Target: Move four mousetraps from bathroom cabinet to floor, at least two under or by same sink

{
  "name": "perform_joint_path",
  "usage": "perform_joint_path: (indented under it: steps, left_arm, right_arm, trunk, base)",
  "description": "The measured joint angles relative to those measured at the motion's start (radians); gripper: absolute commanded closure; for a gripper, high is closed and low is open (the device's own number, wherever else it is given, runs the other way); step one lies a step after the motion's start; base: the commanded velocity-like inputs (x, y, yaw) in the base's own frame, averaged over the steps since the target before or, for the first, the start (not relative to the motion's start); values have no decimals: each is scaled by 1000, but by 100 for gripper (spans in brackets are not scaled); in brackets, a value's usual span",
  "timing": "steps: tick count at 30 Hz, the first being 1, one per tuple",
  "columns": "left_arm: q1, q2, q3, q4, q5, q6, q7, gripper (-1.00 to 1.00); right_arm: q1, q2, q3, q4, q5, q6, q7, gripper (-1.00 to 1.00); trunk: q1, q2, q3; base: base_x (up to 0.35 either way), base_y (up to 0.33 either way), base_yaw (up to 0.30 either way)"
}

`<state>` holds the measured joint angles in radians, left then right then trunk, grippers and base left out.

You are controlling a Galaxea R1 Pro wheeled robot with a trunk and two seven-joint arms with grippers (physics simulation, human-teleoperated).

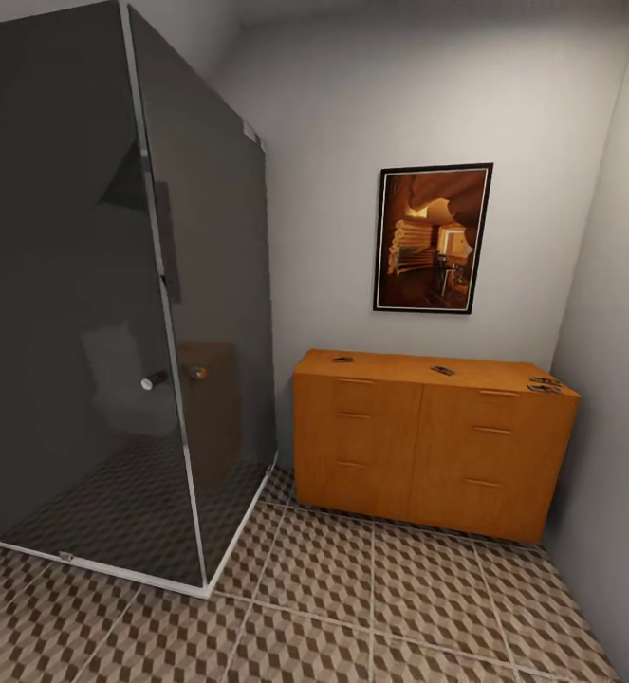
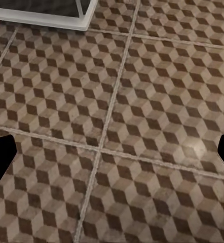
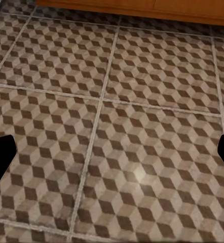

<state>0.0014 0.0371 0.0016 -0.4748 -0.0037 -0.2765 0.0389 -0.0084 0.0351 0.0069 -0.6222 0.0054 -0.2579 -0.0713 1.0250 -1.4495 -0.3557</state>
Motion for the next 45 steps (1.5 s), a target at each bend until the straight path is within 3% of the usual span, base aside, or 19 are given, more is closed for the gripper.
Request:
perform_joint_path:
  steps: [45]
  left_arm:
    - [0,1,1,0,0,0,0,-100]
  right_arm:
    - [0,1,0,0,2,0,0,-100]
  trunk:
    - [0,0,-29]
  base:
    - [0,-32,-234]
